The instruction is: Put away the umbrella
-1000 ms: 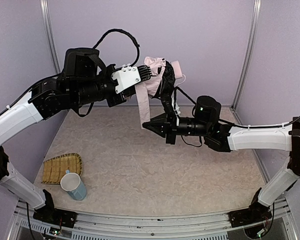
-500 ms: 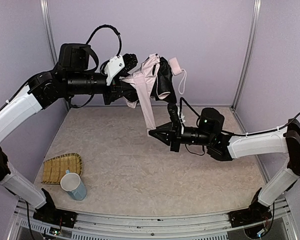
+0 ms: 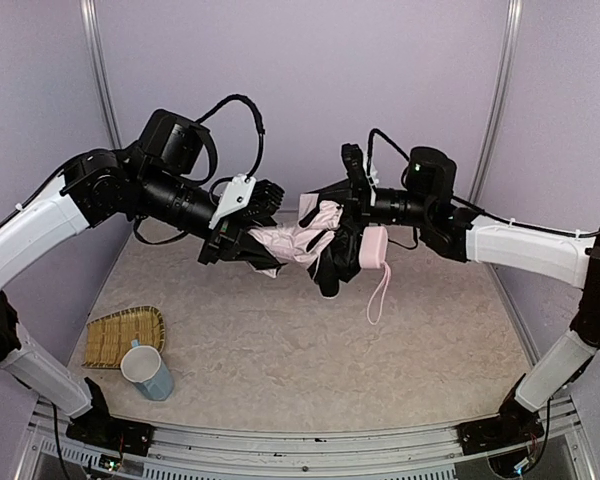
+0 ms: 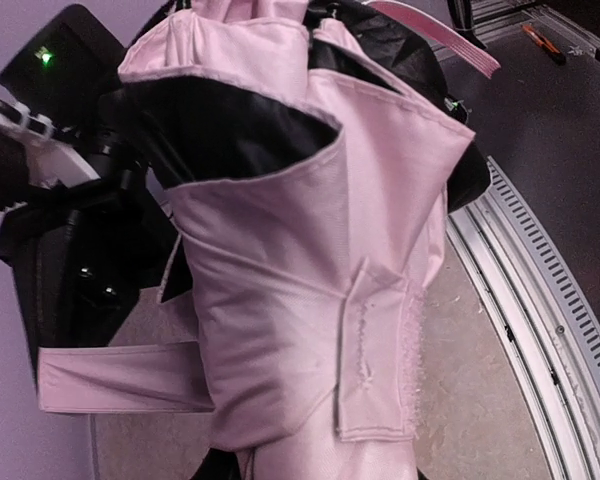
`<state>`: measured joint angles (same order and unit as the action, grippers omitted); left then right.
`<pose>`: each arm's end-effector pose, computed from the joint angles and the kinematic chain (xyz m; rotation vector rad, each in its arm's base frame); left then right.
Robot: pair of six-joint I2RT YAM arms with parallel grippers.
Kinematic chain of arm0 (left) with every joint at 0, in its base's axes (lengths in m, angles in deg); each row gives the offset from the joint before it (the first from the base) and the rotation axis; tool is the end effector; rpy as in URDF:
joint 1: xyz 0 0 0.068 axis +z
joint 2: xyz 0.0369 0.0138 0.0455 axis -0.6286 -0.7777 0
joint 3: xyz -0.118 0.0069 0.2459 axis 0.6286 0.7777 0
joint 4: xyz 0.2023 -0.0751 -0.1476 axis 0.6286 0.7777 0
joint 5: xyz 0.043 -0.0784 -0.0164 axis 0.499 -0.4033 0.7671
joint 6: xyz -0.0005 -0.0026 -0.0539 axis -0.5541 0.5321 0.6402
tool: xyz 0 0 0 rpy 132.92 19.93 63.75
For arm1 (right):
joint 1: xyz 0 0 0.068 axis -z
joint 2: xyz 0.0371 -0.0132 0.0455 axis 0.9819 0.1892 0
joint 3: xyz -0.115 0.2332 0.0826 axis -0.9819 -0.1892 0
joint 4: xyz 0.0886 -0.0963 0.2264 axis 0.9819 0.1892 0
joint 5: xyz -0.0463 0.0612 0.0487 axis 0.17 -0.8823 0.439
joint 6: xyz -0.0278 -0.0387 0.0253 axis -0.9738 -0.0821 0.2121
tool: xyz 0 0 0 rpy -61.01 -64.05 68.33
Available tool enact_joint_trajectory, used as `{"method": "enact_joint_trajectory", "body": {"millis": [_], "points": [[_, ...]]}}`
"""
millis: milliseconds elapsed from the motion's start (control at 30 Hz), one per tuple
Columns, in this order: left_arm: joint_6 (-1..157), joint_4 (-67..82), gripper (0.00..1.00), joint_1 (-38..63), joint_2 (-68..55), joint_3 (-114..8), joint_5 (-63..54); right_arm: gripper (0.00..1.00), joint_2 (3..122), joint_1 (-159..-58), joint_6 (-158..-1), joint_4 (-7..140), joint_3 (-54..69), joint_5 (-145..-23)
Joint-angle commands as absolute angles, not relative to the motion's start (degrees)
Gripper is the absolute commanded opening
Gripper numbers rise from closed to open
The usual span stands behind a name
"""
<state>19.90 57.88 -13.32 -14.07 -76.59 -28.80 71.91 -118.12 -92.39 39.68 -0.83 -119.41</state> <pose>0.1664 -0.2465 0.4287 1.8285 1.1349 -0.6723 0.2719 0.2517 0.3446 -1.1485 1.1355 1.0137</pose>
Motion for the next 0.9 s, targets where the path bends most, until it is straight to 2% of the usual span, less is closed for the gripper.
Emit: {"method": "enact_joint_trajectory", "body": {"millis": [0,233,467,700,867], "points": [[16.02,68.58,0.0,-17.56,-13.41,-69.44,-41.88,0.0,70.87,-116.66,-105.62,58.47,10.98,-107.32],[22.63,64.34,0.0,-15.06,-15.73,-59.26,-39.84,0.0,64.21,-127.87,-117.01,56.02,10.78,-104.57],[34.36,52.65,0.0,-6.28,-17.7,-55.23,-41.57,0.0,61.49,-136.51,-117.32,51.05,3.39,-105.48],[42.76,42.28,0.0,-0.1,-18.92,-51.97,-41.58,0.0,62.22,-143.19,-122.52,54.13,-1.16,-105.59],[44.93,41.11,0.0,0.8,-22.9,-54.92,-39.46,0.0,66.48,-148.66,-129.07,61.28,2.51,-104.06]]}}
